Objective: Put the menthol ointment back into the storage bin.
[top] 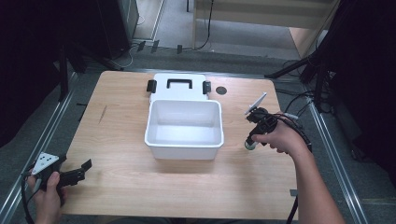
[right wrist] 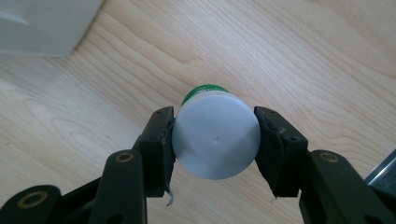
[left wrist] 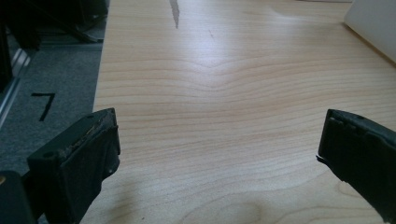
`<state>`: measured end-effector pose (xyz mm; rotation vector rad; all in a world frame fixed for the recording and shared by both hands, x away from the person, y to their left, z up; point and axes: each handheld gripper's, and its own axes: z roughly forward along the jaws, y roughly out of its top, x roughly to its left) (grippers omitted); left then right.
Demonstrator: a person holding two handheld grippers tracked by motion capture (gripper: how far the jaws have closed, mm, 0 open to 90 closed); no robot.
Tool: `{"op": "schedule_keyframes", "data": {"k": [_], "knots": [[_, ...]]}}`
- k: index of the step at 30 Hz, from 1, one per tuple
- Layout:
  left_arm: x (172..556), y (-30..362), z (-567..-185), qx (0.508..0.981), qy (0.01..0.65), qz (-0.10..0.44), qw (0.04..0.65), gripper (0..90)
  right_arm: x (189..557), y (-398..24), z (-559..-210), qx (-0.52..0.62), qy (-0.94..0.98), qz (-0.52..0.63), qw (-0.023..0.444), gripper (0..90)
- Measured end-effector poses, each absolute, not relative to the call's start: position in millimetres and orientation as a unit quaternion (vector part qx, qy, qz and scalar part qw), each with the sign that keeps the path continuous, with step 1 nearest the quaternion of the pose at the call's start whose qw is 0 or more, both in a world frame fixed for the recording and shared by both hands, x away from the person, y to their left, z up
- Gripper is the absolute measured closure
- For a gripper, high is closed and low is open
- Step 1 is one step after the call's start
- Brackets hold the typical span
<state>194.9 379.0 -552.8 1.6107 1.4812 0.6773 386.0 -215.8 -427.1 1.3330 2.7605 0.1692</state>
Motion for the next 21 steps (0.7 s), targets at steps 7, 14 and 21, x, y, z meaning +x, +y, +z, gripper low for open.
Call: {"op": "schedule_keyframes", "data": {"k": [7,14,21], "knots": [[195.2,378.4,-552.9,0.642,0.587,0.269,0.412,0.0,387.6,-203.1,-403.9,0.413,0.909,0.049,0.036,51.7],[195.3,378.2,-552.8,0.644,0.587,0.269,0.411,0.0,390.9,-190.4,-384.2,0.402,0.914,0.054,0.03,51.7],[195.4,378.0,-552.9,0.643,0.586,0.269,0.413,0.0,394.9,-179.2,-364.3,0.39,0.918,0.059,0.041,51.7]]}}
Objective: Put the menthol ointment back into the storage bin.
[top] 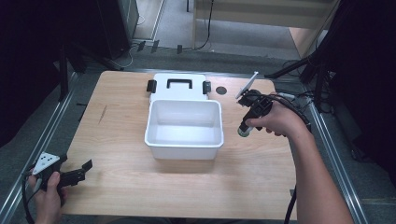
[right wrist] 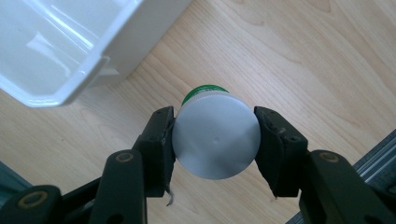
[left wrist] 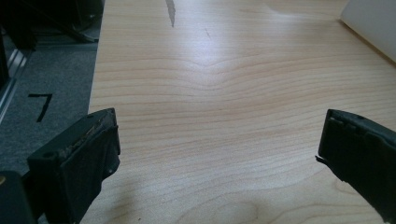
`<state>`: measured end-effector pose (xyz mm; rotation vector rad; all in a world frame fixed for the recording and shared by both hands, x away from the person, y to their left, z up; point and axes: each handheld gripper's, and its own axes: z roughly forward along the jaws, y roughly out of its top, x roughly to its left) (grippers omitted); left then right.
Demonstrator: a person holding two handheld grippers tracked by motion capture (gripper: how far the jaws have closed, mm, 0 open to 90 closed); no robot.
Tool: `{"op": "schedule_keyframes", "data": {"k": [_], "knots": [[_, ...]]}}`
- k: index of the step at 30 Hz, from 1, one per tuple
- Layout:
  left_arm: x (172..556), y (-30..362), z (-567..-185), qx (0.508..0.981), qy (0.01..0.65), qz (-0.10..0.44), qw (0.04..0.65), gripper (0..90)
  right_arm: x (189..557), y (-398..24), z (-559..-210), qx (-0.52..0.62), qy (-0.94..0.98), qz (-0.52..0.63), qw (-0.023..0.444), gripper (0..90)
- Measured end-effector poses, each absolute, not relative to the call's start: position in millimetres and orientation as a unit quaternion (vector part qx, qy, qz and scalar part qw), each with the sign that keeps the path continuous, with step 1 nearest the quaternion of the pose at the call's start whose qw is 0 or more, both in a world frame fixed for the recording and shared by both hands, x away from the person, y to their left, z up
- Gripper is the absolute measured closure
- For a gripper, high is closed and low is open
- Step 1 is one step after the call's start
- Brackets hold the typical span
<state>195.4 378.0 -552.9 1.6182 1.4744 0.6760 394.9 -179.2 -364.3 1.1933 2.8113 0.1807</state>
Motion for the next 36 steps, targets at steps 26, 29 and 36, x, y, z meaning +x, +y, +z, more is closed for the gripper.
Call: {"op": "schedule_keyframes", "data": {"k": [26,29,36], "knots": [[195.5,378.3,-552.7,0.646,0.585,0.267,0.411,0.0,409.4,-125.9,-320.8,0.365,0.928,0.057,0.045,51.8],[195.5,378.6,-552.7,0.646,0.585,0.267,0.411,0.0,408.9,-113.9,-316.7,0.355,0.932,0.061,0.043,51.8],[195.5,378.8,-552.8,0.646,0.584,0.266,0.413,0.0,408.5,-94.1,-317.4,0.34,0.937,0.064,0.04,51.8]]}}
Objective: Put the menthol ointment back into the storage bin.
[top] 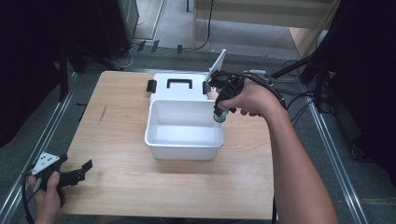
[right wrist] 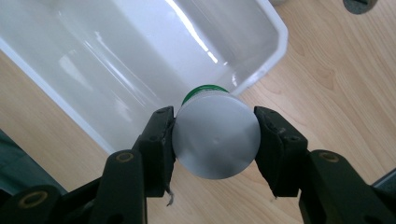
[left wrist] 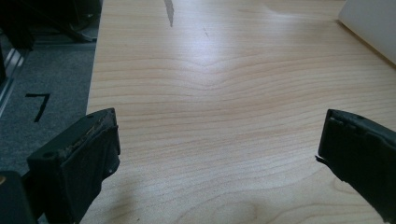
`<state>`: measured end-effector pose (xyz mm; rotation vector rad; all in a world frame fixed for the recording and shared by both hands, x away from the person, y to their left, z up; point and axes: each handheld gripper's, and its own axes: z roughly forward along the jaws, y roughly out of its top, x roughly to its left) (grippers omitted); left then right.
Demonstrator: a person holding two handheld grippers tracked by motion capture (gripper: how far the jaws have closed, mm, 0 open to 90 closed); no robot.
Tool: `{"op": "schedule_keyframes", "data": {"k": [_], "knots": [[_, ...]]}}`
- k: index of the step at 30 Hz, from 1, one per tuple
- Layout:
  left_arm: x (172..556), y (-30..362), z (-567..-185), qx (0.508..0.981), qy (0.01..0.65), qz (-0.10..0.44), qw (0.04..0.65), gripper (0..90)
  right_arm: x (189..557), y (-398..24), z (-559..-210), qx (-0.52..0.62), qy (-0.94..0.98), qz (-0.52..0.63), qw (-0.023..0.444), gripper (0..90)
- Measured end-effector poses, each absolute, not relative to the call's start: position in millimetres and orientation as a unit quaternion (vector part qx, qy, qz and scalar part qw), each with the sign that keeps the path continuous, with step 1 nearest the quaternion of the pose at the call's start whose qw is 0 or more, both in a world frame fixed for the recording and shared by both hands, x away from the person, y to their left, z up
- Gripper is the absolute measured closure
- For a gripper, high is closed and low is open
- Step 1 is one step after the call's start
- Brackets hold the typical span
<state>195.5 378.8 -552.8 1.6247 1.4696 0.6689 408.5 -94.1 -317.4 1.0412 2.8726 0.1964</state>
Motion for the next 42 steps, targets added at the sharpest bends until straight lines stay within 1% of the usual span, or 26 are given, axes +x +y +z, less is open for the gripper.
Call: {"op": "schedule_keyframes", "data": {"k": [7,9,17,23,30,42], "knots": [[195.6,379.1,-552.9,0.646,0.585,0.263,0.414,0.0,408.0,-83.7,-323.1,0.316,0.946,0.062,0.036,51.7],[195.7,379.0,-552.9,0.645,0.585,0.263,0.415,0.0,405.8,-80.9,-328.0,0.268,0.96,0.063,0.049,51.7],[196.0,379.2,-553.1,0.644,0.586,0.263,0.415,0.0,404.8,-79.8,-342.7,0.202,0.976,0.067,0.051,51.6],[196.0,379.3,-553.1,0.644,0.586,0.263,0.415,0.0,405.0,-78.9,-352.2,0.185,0.979,0.065,0.054,51.6],[196.1,379.3,-553.1,0.644,0.586,0.263,0.416,0.0,403.3,-78.0,-368.8,0.149,0.985,0.051,0.07,51.6],[196.0,379.2,-553.2,0.644,0.585,0.263,0.416,0.0,404.4,-75.2,-391.5,0.124,0.989,0.045,0.069,51.6]]}}
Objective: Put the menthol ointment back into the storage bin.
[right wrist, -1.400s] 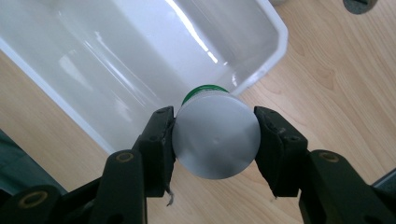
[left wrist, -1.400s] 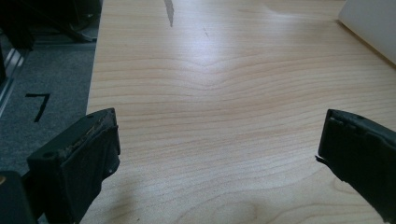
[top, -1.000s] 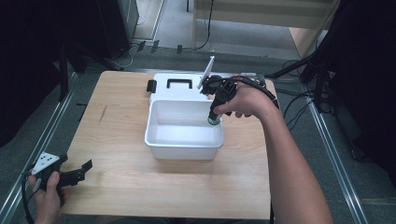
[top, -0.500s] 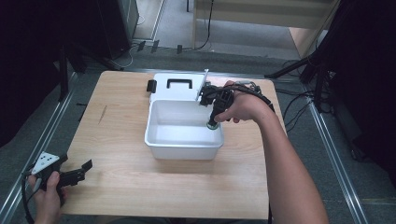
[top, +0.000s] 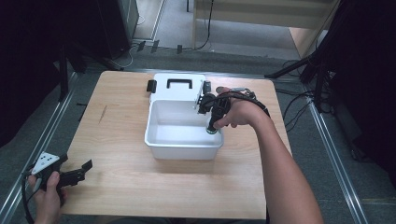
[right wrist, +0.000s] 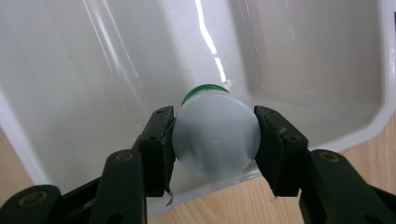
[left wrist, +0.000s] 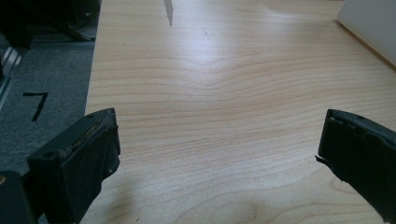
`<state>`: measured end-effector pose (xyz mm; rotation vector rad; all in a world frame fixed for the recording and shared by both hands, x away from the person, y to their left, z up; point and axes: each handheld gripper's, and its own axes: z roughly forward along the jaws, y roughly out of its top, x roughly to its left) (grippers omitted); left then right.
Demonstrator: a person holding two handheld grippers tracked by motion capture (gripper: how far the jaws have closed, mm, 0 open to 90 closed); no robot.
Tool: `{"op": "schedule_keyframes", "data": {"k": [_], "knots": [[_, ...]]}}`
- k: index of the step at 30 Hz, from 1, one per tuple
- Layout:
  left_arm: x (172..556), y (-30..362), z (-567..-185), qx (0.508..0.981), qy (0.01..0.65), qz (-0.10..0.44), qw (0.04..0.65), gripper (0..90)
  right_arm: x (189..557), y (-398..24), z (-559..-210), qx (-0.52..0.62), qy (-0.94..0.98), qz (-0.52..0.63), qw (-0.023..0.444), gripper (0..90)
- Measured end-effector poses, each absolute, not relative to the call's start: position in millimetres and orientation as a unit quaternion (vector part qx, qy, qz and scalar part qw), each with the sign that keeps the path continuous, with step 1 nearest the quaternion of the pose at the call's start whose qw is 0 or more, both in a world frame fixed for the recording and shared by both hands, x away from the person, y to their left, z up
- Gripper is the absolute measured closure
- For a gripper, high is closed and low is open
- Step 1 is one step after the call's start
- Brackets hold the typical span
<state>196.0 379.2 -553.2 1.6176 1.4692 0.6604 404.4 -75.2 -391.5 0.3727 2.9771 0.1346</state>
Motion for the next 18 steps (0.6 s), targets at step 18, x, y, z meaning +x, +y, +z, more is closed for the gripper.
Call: {"op": "schedule_keyframes", "data": {"k": [18], "knots": [[195.9,379.5,-553.1,0.646,0.584,0.26,0.417,0.0,406.6,-63.1,-427.5,0.08,0.992,0.003,0.093,51.6]]}}
